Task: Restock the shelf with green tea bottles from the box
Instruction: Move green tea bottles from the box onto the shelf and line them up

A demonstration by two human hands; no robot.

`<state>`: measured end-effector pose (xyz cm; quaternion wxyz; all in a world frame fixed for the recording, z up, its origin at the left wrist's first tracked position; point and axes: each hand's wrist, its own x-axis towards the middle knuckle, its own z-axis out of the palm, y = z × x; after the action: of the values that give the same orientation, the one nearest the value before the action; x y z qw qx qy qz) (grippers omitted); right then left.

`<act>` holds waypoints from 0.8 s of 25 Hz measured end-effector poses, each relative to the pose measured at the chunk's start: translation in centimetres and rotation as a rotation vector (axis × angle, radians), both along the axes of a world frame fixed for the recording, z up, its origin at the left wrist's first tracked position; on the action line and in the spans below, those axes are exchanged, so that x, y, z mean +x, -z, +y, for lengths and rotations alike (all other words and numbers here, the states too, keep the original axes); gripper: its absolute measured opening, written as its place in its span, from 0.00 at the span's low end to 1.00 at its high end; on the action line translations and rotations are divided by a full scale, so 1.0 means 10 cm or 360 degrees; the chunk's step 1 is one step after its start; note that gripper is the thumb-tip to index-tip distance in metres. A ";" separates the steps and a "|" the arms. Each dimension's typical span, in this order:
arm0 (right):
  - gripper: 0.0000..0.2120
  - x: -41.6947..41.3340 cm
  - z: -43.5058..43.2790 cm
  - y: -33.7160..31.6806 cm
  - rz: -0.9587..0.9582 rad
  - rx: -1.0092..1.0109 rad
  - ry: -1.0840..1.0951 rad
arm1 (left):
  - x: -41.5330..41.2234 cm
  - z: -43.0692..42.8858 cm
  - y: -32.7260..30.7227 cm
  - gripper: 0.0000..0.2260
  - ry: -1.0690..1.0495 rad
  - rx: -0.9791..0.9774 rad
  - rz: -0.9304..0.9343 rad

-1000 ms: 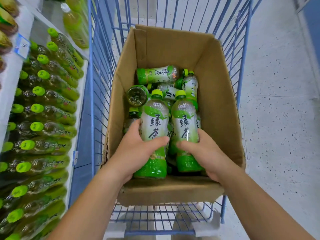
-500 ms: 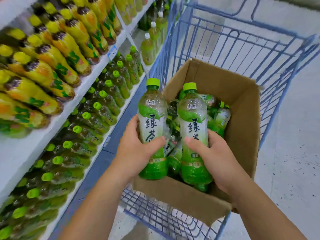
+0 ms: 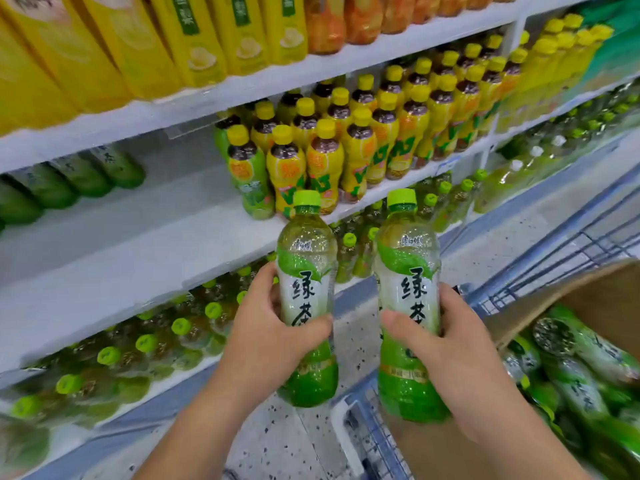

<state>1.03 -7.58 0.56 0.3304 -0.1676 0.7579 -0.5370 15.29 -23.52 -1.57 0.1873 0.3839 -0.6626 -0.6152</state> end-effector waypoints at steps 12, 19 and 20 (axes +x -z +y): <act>0.14 1.17 -2.19 0.63 0.0114 0.0170 -0.0412 | 1.50 -1.86 0.56 0.24 -0.0310 -0.0132 -0.0239; 0.15 1.28 -2.81 0.79 0.0405 0.0217 -0.0346 | 1.78 -2.51 0.62 0.27 -0.0289 -0.0420 -0.0203; 0.16 1.26 -2.88 0.80 0.0432 0.0197 -0.0356 | 1.78 -2.56 0.63 0.27 -0.0312 -0.0464 -0.0182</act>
<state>13.67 -36.41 -7.47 0.2925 -0.3011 0.8037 -0.4218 33.08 -49.17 -7.90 0.2618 0.4498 -0.7138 -0.4686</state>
